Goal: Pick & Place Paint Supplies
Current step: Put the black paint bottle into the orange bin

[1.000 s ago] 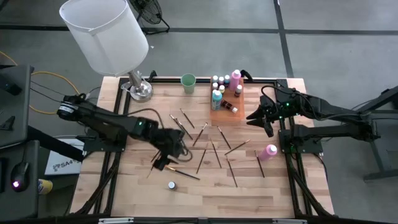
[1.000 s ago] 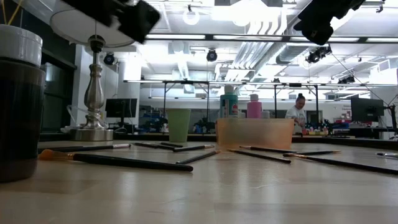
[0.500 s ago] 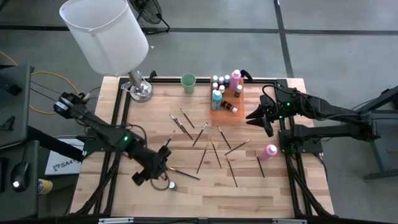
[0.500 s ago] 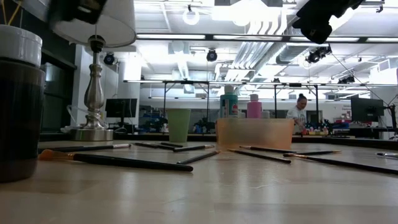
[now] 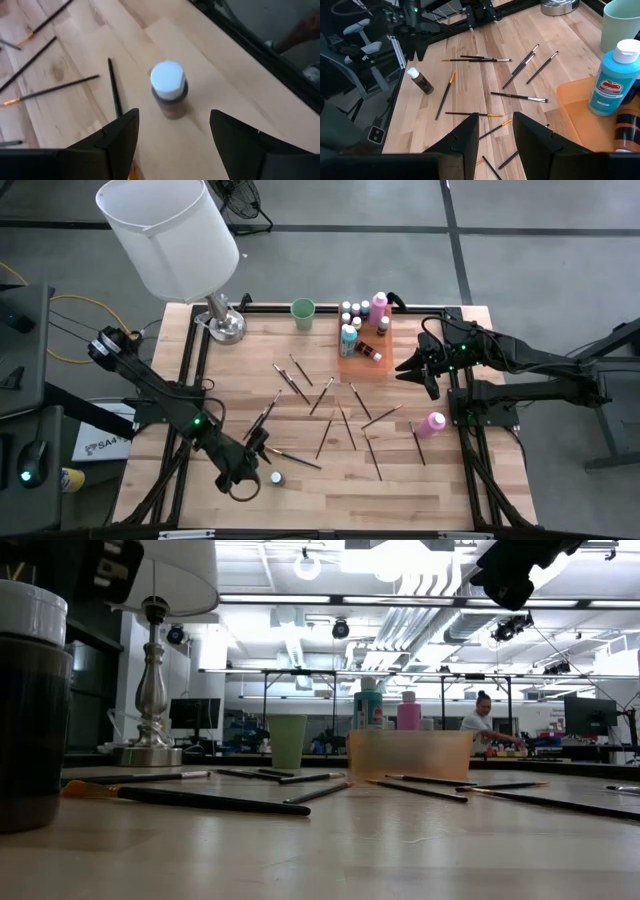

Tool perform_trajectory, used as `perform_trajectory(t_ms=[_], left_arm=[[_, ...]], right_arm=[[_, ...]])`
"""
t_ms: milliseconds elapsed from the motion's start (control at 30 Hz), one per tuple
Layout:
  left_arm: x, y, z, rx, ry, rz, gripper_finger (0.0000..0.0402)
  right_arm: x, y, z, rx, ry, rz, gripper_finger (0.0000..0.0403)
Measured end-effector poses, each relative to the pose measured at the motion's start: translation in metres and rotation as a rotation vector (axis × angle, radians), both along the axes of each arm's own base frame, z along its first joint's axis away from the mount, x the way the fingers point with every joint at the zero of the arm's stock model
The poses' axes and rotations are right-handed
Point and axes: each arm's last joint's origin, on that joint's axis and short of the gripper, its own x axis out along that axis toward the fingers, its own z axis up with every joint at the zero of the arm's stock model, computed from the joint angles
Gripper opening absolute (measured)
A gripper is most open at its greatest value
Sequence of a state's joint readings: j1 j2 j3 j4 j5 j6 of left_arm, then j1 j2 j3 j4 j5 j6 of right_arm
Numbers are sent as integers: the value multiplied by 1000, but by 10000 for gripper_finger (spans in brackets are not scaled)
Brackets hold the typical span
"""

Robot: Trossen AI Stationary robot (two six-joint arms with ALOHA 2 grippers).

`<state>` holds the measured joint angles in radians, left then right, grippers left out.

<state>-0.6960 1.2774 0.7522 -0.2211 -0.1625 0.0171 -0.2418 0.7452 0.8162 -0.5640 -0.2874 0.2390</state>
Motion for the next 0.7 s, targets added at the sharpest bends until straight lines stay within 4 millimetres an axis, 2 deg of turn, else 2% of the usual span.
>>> perform_trajectory(t_ms=[333, 700], left_arm=[[0, 1, -16, -115, -146, 47, 239], [1, 2, -28, -81, -173, 48, 239]], right_arm=[[0, 0, 0, 0, 0, 0, 113], [0, 0, 0, 0, 1, 0, 113]])
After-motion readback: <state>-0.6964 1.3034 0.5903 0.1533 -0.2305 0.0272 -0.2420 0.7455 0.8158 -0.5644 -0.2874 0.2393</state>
